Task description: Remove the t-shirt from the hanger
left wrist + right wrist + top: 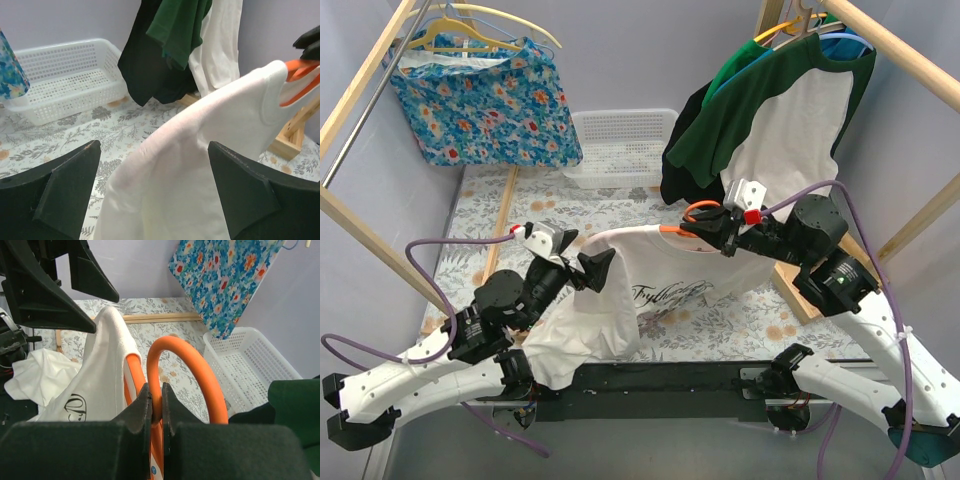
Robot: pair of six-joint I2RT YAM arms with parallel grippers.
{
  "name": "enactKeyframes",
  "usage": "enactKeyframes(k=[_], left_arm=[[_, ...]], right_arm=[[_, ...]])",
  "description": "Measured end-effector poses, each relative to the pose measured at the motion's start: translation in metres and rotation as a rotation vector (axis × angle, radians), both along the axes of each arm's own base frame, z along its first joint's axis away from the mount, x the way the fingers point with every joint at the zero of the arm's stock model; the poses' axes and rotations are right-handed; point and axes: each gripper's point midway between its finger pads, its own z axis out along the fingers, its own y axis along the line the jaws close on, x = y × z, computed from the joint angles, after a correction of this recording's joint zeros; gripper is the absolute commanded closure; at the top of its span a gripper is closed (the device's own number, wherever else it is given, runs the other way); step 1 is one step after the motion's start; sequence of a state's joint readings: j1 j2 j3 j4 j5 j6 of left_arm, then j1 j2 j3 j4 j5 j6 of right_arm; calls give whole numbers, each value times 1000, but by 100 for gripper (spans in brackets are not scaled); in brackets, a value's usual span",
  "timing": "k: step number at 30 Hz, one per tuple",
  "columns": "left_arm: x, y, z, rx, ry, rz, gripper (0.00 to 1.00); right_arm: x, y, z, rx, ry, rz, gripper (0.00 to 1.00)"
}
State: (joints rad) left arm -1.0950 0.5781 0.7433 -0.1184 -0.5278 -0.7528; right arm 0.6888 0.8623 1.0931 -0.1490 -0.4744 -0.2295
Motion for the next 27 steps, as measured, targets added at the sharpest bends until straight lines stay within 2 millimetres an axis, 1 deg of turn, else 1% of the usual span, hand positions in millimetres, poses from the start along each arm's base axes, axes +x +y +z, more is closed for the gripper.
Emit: enactKeyframes(k=[4, 7, 10, 11, 12, 16, 17, 18, 19, 21, 22, 25, 26, 27], left_arm=[[-4, -7, -15, 43, 39, -39, 10], [-10, -11, -22, 60, 59, -81, 10], [-15, -15, -25, 68, 68, -116, 19], [-16, -16, -26, 69, 71, -124, 24], [-16, -17, -29, 72, 74, -130, 28], [-13, -25, -43, 95, 96, -135, 36], [-12, -28, -47, 107, 104, -136, 40], [-10, -32, -52, 121, 112, -137, 47], [-9, -36, -56, 132, 121, -139, 51], [-6, -43, -65, 157, 141, -141, 58], [-5, -45, -70, 172, 151, -141, 72], [-2, -49, -80, 199, 173, -136, 88], [-2, -49, -82, 202, 181, -131, 90], [-1, -48, -84, 207, 186, -122, 95]], right_arm=[[-3, -10, 1, -20, -7, -32, 99], [-7, -17, 6, -27, -18, -49, 99], [-10, -23, 11, -29, -26, -63, 99], [-11, -25, 12, -30, -28, -65, 99], [-13, -26, 13, -30, -31, -65, 99], [-22, -31, 12, -38, -30, -51, 99], [-25, -32, 13, -36, -32, -46, 99], [-27, -34, 13, -36, -32, -43, 99], [-29, -35, 14, -35, -33, -41, 99], [-32, -38, 14, -35, -33, -42, 99], [-34, -39, 14, -37, -32, -43, 99], [-35, -44, 12, -43, -28, -62, 99], [-34, -45, 11, -46, -26, -71, 99], [-34, -48, 11, -47, -25, -84, 99]])
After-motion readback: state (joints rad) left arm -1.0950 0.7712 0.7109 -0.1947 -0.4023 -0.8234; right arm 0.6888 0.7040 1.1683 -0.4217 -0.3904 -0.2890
